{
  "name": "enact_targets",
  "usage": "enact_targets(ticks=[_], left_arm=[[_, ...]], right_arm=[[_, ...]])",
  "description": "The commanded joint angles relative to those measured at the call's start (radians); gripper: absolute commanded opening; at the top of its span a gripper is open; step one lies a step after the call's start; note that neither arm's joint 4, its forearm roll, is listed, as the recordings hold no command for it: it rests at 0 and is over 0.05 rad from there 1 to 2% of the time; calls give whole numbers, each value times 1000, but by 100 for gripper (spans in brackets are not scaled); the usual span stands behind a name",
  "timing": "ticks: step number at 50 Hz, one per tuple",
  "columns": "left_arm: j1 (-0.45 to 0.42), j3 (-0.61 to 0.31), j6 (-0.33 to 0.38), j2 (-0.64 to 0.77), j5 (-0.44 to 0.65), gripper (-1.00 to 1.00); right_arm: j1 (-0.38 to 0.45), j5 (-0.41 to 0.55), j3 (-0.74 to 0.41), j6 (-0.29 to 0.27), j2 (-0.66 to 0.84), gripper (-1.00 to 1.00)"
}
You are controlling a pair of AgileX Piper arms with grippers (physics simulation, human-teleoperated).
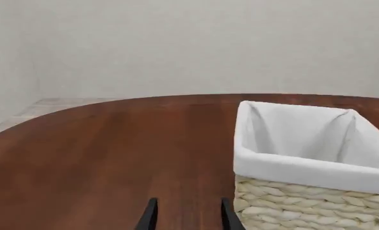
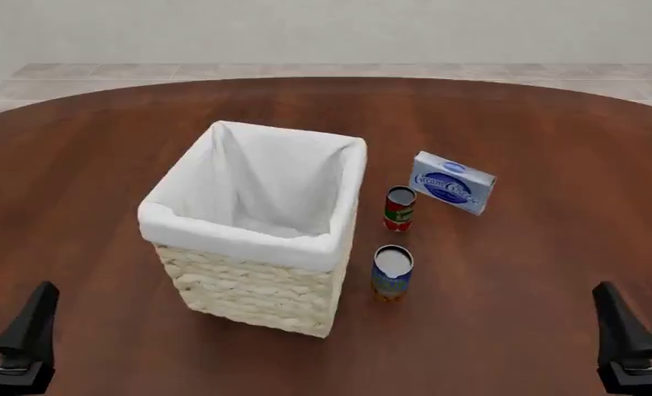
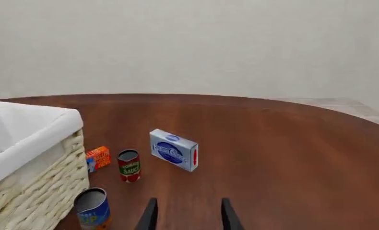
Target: Pick up the alphabet soup and put it in the basket.
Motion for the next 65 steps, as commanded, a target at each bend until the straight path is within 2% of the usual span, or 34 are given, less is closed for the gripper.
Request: enact_targets(ticks=[1, 23, 24, 28, 30, 32, 34, 38, 41, 45, 47, 49, 57, 64, 65], left_arm=[[0, -2, 0, 5, -2, 100], [-1, -11, 0, 7, 4, 100], [0, -69, 0, 31, 38, 100], [-1, -70, 0, 32, 37, 100], [0, -70, 0, 32, 37, 100], [-1, -70, 0, 32, 37, 100], [-1, -70, 0, 32, 37, 100], [-1, -70, 0, 33, 37, 100], [-1, -70, 0, 32, 37, 100], [0, -70, 0, 32, 37, 100], [-1, -70, 0, 32, 37, 100], [-1, -70, 0, 32, 37, 100], [-1, -70, -1, 32, 37, 100], [-1, -70, 0, 32, 37, 100], [-1, -70, 0, 32, 37, 100]], right_arm=[[5, 2, -2, -5, 5, 100], [28, 3, -2, 7, 11, 100], [28, 5, -5, 6, 10, 100], [34, 36, -49, -4, 4, 100], [37, 22, -66, -27, 50, 100], [35, 21, -85, -23, 67, 100], [59, 45, -114, -31, 49, 100], [75, 15, -160, -43, 151, 100], [78, 24, -195, -65, 173, 100], [55, 21, -228, -61, 222, 100], [80, 32, -269, -23, 267, 100], [77, 32, -280, -25, 292, 100], [80, 86, -386, -48, 338, 100], [65, 115, -453, -116, 391, 100], [59, 121, -465, -111, 395, 100]])
